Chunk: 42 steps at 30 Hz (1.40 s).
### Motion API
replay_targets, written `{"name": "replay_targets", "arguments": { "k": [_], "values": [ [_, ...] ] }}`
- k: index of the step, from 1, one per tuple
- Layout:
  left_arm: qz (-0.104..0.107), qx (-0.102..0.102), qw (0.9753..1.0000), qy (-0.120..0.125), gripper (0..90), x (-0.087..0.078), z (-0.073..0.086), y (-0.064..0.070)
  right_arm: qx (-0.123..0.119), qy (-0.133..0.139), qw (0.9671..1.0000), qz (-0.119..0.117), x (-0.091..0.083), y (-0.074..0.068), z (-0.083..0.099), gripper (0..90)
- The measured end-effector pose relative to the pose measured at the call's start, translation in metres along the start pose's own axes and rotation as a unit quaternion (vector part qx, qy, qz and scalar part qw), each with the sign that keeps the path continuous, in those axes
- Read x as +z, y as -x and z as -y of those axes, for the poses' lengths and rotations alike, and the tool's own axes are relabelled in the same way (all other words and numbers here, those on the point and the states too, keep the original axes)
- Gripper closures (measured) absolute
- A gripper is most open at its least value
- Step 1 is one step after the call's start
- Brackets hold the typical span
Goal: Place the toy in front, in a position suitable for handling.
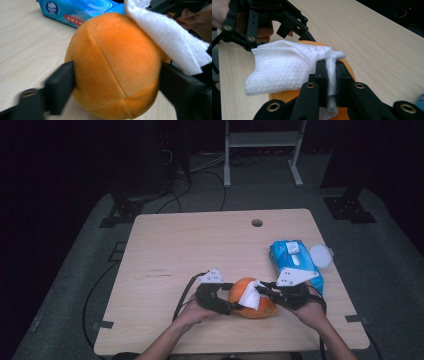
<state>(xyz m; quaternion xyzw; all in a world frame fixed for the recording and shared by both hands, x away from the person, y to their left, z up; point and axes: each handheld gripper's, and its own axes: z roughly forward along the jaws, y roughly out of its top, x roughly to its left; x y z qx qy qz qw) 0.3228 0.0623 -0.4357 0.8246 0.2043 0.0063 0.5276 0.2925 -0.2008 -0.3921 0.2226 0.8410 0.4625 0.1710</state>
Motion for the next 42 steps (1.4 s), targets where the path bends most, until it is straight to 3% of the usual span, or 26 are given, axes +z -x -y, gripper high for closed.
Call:
{"name": "replay_targets", "arguments": {
  "k": [3, 5, 7, 10, 13, 15, 17, 19, 21, 23, 25, 27, 29, 31, 36, 39, 42],
  "values": [
    [-0.023, 0.054, 0.9982, 0.014, 33.4, -0.004, -0.004, 0.006, 0.0, 0.005, 1.0, 0.001, -0.001, -0.003, -0.003, 82.5],
    [-0.039, 0.096, 0.9945, 0.01, 34.0, -0.006, -0.006, 0.01, -0.006, 0.006, 0.9999, 0.007, -0.003, -0.005, -0.005, 82.5],
    [-0.046, 0.122, 0.9914, -0.003, 33.7, -0.008, -0.005, 0.009, -0.012, 0.006, 0.9999, 0.001, -0.003, -0.007, -0.007, 82.5],
    [-0.033, 0.104, 0.994, -0.01, 29.4, -0.009, -0.001, 0.001, -0.015, -0.001, 0.9999, -0.005, 0.001, -0.008, -0.006, 82.4],
    [-0.002, 0.046, 0.9989, -0.01, 16.8, -0.009, 0.001, -0.009, -0.002, -0.003, 1.0, -0.005, 0.002, -0.001, -0.002, 82.4],
    [0.013, 0.01, 0.9998, -0.009, 11.2, -0.007, 0.002, -0.013, 0.01, 0.0, 0.9999, -0.008, 0.001, 0.003, 0.001, 82.4],
    [0.016, -0.003, 0.9998, -0.007, 9.4, -0.003, 0.002, -0.013, 0.008, -0.001, 0.9999, -0.011, 0.001, 0.002, 0.001, 82.4],
    [0.008, 0.003, 0.9999, -0.009, 10.8, -0.002, 0.001, -0.011, 0.004, -0.004, 0.9999, -0.012, 0.003, -0.002, -0.001, 82.4],
    [-0.012, 0.036, 0.9992, -0.014, 19.4, -0.002, 0.001, -0.006, -0.006, -0.006, 0.9999, -0.012, 0.005, -0.008, -0.005, 82.4],
    [-0.017, 0.065, 0.9976, -0.015, 23.6, -0.002, 0.0, 0.002, -0.014, 0.0, 0.9996, -0.023, 0.008, -0.017, -0.011, 82.4],
    [-0.024, 0.11, 0.9933, -0.026, 25.6, 0.0, -0.002, 0.01, -0.029, 0.001, 0.9991, -0.031, 0.011, -0.026, -0.017, 82.4],
    [-0.03, 0.131, 0.9903, -0.036, 26.5, 0.0, -0.003, 0.014, -0.044, -0.001, 0.9986, -0.03, 0.015, -0.033, -0.021, 82.4],
    [-0.027, 0.123, 0.9913, -0.036, 26.5, -0.002, -0.001, 0.01, -0.05, -0.005, 0.9984, -0.028, 0.016, -0.032, -0.021, 82.4],
    [-0.027, 0.112, 0.9927, -0.037, 25.7, -0.003, 0.001, 0.005, -0.038, -0.004, 0.9991, -0.016, 0.013, -0.024, -0.017, 82.4],
    [-0.023, 0.057, 0.9973, -0.039, 15.0, -0.005, 0.004, -0.011, 0.011, -0.009, 0.9999, 0.008, 0.004, 0.003, 0.0, 82.4],
    [0.001, 0.028, 0.9987, -0.042, 7.8, -0.001, 0.002, -0.011, 0.011, -0.013, 0.9998, 0.005, 0.006, 0.002, 0.001, 82.4],
    [0.0, 0.02, 0.9982, -0.057, 2.5, 0.005, 0.0, -0.008, 0.006, -0.017, 0.9998, -0.002, 0.012, -0.001, -0.001, 82.4]
  ]
}}
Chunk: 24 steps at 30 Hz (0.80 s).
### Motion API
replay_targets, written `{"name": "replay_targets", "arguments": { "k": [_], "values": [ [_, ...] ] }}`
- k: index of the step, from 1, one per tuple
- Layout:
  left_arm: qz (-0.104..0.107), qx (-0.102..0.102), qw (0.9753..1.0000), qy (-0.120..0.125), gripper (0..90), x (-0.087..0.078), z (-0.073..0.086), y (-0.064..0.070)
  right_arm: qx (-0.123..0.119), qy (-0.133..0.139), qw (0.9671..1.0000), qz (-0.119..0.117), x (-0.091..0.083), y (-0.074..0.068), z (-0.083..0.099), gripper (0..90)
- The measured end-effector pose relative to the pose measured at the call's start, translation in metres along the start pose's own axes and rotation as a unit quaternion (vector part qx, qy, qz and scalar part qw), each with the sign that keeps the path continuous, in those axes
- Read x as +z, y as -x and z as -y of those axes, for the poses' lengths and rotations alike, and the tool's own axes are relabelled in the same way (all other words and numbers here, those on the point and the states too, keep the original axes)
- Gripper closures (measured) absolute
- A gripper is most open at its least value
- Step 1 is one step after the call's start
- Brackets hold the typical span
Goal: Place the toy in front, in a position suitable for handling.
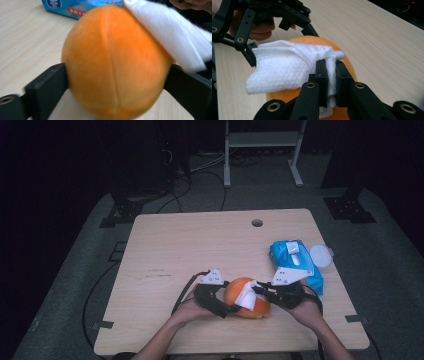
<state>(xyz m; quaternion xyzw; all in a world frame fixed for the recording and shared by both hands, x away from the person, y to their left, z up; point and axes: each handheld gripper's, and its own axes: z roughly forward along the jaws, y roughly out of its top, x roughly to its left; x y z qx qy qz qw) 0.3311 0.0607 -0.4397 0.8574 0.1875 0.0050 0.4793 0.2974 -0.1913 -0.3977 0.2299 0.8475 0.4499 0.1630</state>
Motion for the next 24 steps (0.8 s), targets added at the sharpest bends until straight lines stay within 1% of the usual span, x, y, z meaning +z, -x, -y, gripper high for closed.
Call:
{"name": "replay_targets", "arguments": {
  "k": [2, 3, 4, 5, 6, 7, 8, 9, 10, 11, 12, 13, 14, 15, 16, 17, 18, 19, 20, 21, 22, 23, 24],
  "values": [
    [-0.003, -0.003, 0.9999, -0.01, 1.7, 0.002, 0.0, 0.0, -0.003, -0.003, 1.0, -0.002, 0.004, -0.002, 0.0, 82.5],
    [-0.002, -0.008, 0.9999, -0.015, 3.1, 0.003, 0.001, -0.001, 0.001, -0.003, 1.0, -0.006, 0.005, -0.003, 0.0, 82.5],
    [-0.004, -0.002, 0.9999, -0.011, 10.0, 0.001, 0.001, -0.001, 0.0, -0.003, 1.0, -0.008, 0.006, -0.003, 0.0, 82.5],
    [-0.007, 0.007, 0.9999, -0.003, 17.8, -0.002, 0.001, -0.001, 0.0, -0.005, 1.0, -0.006, 0.007, -0.004, -0.002, 82.5],
    [-0.012, 0.021, 0.9996, 0.011, 24.1, -0.007, 0.0, 0.001, -0.001, -0.002, 1.0, -0.004, 0.006, -0.004, -0.004, 82.5],
    [-0.022, 0.043, 0.9984, 0.028, 28.5, -0.013, -0.002, 0.003, -0.003, 0.004, 1.0, -0.003, 0.004, -0.005, -0.008, 82.6],
    [-0.039, 0.07, 0.9958, 0.043, 30.5, -0.018, -0.004, 0.005, -0.007, 0.011, 0.9999, 0.001, 0.001, -0.007, -0.012, 82.6],
    [-0.046, 0.09, 0.9935, 0.053, 31.6, -0.022, -0.007, 0.006, -0.013, 0.019, 0.9997, 0.006, -0.001, -0.008, -0.017, 82.6],
    [-0.052, 0.114, 0.9904, 0.057, 31.7, -0.025, -0.01, 0.008, -0.017, 0.029, 0.9994, 0.004, -0.003, -0.01, -0.022, 82.6],
    [-0.06, 0.135, 0.9872, 0.058, 31.7, -0.026, -0.011, 0.009, -0.024, 0.035, 0.9991, 0.001, -0.002, -0.015, -0.029, 82.6],
    [-0.072, 0.166, 0.982, 0.056, 31.6, -0.026, -0.01, 0.01, -0.03, 0.038, 0.9988, 0.0, -0.001, -0.018, -0.033, 82.6],
    [-0.071, 0.177, 0.9803, 0.053, 31.2, -0.025, -0.009, 0.01, -0.039, 0.041, 0.9984, -0.003, 0.002, -0.022, -0.037, 82.6],
    [-0.062, 0.179, 0.9809, 0.042, 30.2, -0.023, -0.007, 0.008, -0.043, 0.036, 0.9984, -0.008, 0.006, -0.026, -0.04, 82.6],
    [-0.052, 0.178, 0.9822, 0.031, 28.5, -0.021, -0.003, 0.005, -0.052, 0.027, 0.9983, -0.007, 0.011, -0.028, -0.041, 82.6],
    [-0.044, 0.178, 0.983, 0.013, 27.1, -0.018, 0.001, 0.002, -0.058, 0.016, 0.9982, -0.005, 0.016, -0.03, -0.039, 82.5],
    [-0.038, 0.174, 0.9839, 0.006, 24.0, -0.016, 0.005, 0.0, -0.061, 0.007, 0.9981, -0.002, 0.02, -0.029, -0.036, 82.5],
    [-0.03, 0.155, 0.9874, 0.012, 21.1, -0.018, 0.009, -0.004, -0.053, 0.002, 0.9986, -0.003, 0.022, -0.026, -0.031, 82.5],
    [-0.025, 0.141, 0.9897, 0.009, 18.1, -0.019, 0.009, -0.007, -0.036, 0.003, 0.9993, -0.005, 0.023, -0.02, -0.025, 82.5],
    [-0.021, 0.121, 0.9924, 0.004, 14.0, -0.021, 0.009, -0.01, -0.027, 0.002, 0.9996, -0.003, 0.022, -0.017, -0.022, 82.5],
    [-0.017, 0.089, 0.9959, 0.007, 10.5, -0.022, 0.009, -0.014, -0.02, 0.002, 0.9998, 0.001, 0.02, -0.012, -0.018, 82.5],
    [-0.011, 0.071, 0.9974, 0.01, 8.2, -0.023, 0.008, -0.016, -0.008, 0.006, 1.0, 0.001, 0.018, -0.008, -0.015, 82.6],
    [-0.005, 0.055, 0.9983, 0.018, 6.6, -0.023, 0.006, -0.018, -0.002, 0.006, 1.0, 0.002, 0.016, -0.007, -0.014, 82.5],
    [-0.004, 0.055, 0.9982, 0.023, 5.8, -0.023, 0.004, -0.017, 0.001, 0.006, 1.0, 0.0, 0.016, -0.008, -0.013, 82.6]
  ]
}}
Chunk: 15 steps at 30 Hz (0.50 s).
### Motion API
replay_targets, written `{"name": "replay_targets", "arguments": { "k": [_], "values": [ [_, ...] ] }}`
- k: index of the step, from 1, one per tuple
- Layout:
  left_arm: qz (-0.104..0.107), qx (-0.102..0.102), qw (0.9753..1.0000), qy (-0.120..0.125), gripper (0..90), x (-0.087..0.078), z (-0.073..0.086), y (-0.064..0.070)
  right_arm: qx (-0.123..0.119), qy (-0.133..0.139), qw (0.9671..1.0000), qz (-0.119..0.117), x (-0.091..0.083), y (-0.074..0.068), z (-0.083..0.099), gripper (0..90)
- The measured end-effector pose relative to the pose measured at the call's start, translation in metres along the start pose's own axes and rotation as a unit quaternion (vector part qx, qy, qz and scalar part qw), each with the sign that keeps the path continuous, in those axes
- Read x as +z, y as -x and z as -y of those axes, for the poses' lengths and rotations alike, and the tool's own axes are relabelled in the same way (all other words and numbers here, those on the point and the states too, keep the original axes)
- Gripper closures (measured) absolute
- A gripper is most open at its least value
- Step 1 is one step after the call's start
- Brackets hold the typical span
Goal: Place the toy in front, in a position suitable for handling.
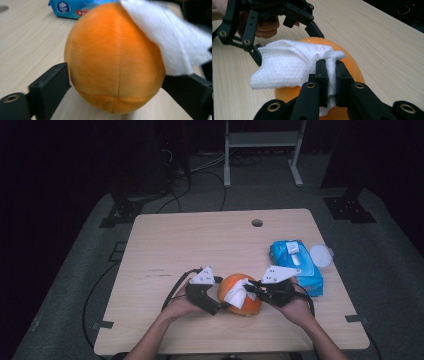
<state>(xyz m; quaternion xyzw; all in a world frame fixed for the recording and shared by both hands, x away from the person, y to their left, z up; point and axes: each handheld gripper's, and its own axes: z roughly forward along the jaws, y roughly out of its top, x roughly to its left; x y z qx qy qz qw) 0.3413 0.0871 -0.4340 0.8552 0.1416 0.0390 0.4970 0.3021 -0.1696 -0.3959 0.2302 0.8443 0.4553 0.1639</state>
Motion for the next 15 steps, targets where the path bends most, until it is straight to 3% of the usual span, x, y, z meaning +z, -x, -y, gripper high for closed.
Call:
{"name": "replay_targets", "arguments": {
  "k": [2, 3, 5, 8, 11, 13, 15],
  "values": [
    [0.002, 0.019, 0.9998, 0.0, 7.3, 0.003, -0.004, 0.005, -0.009, -0.001, 0.9999, -0.005, 0.004, -0.007, -0.003, 82.5],
    [-0.006, 0.04, 0.9991, -0.013, 7.4, 0.005, -0.004, 0.009, -0.015, -0.005, 0.9999, -0.007, 0.006, -0.01, -0.004, 82.5],
    [-0.011, 0.055, 0.9981, -0.025, 13.2, 0.003, -0.001, 0.01, -0.034, -0.013, 0.9993, -0.009, 0.011, -0.018, -0.007, 82.4],
    [-0.017, 0.054, 0.9979, -0.031, 18.9, -0.002, 0.006, 0.005, -0.034, -0.015, 0.9992, -0.016, 0.009, -0.015, -0.006, 82.4],
    [-0.016, 0.046, 0.9981, -0.037, 19.2, -0.007, 0.014, -0.001, -0.023, -0.023, 0.9995, 0.004, 0.002, -0.003, 0.005, 82.4],
    [-0.014, 0.036, 0.9984, -0.041, 19.1, -0.009, 0.019, -0.005, -0.01, -0.033, 0.9993, 0.013, -0.001, 0.005, 0.016, 82.4],
    [-0.006, 0.011, 0.9993, -0.036, 16.7, -0.009, 0.021, -0.008, 0.004, -0.045, 0.9988, 0.018, -0.001, 0.013, 0.026, 82.4]
  ]
}}
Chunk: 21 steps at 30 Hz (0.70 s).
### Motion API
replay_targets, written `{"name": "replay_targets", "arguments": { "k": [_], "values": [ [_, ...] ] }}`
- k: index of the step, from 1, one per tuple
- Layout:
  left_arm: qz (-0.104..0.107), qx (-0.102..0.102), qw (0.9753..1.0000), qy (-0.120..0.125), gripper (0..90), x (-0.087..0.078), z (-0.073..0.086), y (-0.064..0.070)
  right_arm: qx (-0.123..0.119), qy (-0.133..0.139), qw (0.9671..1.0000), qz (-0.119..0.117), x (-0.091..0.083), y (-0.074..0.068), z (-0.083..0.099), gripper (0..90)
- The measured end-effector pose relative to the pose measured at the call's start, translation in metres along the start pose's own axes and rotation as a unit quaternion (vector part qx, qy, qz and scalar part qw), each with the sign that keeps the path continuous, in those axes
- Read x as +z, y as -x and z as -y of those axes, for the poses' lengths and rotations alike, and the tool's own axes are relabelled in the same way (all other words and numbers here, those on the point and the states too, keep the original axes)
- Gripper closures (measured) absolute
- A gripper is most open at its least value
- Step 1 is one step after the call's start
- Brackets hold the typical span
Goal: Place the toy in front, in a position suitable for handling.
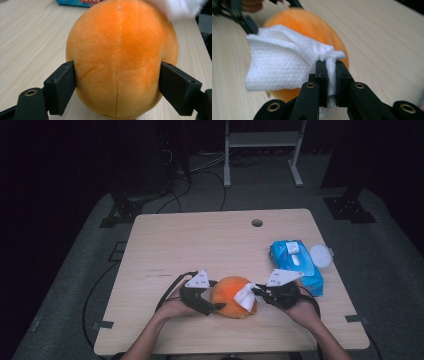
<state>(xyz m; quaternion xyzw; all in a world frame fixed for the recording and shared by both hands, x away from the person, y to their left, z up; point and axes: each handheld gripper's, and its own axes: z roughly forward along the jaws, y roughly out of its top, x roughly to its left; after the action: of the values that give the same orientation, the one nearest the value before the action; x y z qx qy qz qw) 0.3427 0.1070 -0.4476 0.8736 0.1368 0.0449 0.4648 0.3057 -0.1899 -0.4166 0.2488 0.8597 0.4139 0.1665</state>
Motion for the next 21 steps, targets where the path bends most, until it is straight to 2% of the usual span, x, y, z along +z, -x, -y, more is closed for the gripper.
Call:
{"name": "replay_targets", "arguments": {
  "k": [2, 4, 8, 11, 13, 15, 18, 21],
  "values": [
    [0.004, -0.018, 0.9998, 0.009, 9.5, -0.001, -0.005, -0.001, -0.001, -0.012, 0.9999, 0.002, 0.002, 0.003, 0.004, 82.4],
    [0.002, -0.01, 0.9997, 0.02, 9.3, -0.001, -0.011, 0.002, -0.006, -0.016, 0.9998, 0.013, 0.004, 0.003, 0.003, 82.4],
    [0.0, 0.01, 0.9998, 0.015, 16.5, 0.001, -0.011, 0.004, -0.01, 0.002, 0.9999, 0.012, -0.002, -0.003, -0.005, 82.4],
    [-0.007, -0.003, 1.0, 0.001, 21.2, -0.001, -0.005, -0.001, -0.021, 0.016, 0.9996, -0.004, -0.005, -0.011, -0.011, 82.3],
    [-0.005, -0.014, 0.9999, -0.002, 21.9, -0.004, 0.0, -0.004, -0.028, 0.009, 0.9995, -0.009, -0.001, -0.013, -0.01, 82.3],
    [-0.003, -0.017, 0.9998, -0.004, 22.2, -0.005, 0.003, -0.004, -0.02, 0.001, 0.9997, -0.015, 0.003, -0.009, -0.004, 82.3],
    [-0.001, -0.021, 0.9998, -0.005, 22.2, -0.006, 0.005, -0.005, -0.005, -0.018, 0.9998, -0.012, 0.007, -0.001, 0.007, 82.3],
    [-0.001, -0.027, 0.9996, -0.004, 21.1, -0.003, 0.007, -0.005, -0.002, -0.018, 0.9998, -0.007, 0.008, -0.001, 0.006, 82.3]
  ]
}}
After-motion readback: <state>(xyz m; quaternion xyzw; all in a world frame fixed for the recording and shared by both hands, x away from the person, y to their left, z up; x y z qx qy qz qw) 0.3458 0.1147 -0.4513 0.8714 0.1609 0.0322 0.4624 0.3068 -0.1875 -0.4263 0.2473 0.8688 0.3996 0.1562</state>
